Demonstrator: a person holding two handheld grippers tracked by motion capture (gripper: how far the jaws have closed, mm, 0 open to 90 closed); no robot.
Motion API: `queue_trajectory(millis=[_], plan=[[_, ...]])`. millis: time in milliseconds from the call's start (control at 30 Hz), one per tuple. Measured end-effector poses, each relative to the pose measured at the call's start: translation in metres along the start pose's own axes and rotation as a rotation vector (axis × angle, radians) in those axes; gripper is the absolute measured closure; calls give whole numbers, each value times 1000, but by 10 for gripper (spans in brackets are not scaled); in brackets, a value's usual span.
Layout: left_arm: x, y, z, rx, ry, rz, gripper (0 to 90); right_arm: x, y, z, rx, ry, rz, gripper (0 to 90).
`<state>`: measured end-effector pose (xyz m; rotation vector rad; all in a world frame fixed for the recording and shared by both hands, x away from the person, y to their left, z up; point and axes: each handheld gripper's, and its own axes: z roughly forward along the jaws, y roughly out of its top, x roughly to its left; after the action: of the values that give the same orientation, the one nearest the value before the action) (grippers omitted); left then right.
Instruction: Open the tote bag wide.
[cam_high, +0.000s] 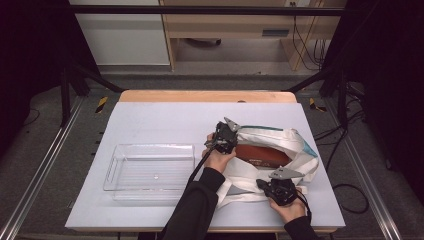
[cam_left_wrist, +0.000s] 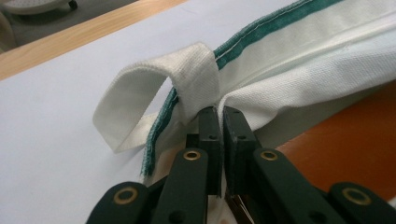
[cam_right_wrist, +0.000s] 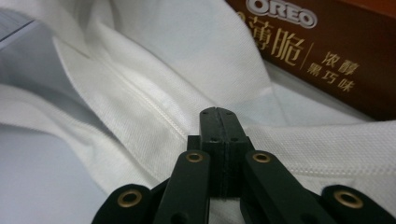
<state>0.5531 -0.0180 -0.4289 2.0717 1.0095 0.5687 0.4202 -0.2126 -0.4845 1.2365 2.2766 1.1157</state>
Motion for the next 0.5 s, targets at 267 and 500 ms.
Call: queue_trajectory(millis=[267, 500], plan=[[6, -4, 18, 22, 4, -35, 865, 3, -3, -2, 5, 12, -9, 900], [5, -8, 20, 14, -4, -29, 842, 2, -5, -2, -16, 19, -1, 900]])
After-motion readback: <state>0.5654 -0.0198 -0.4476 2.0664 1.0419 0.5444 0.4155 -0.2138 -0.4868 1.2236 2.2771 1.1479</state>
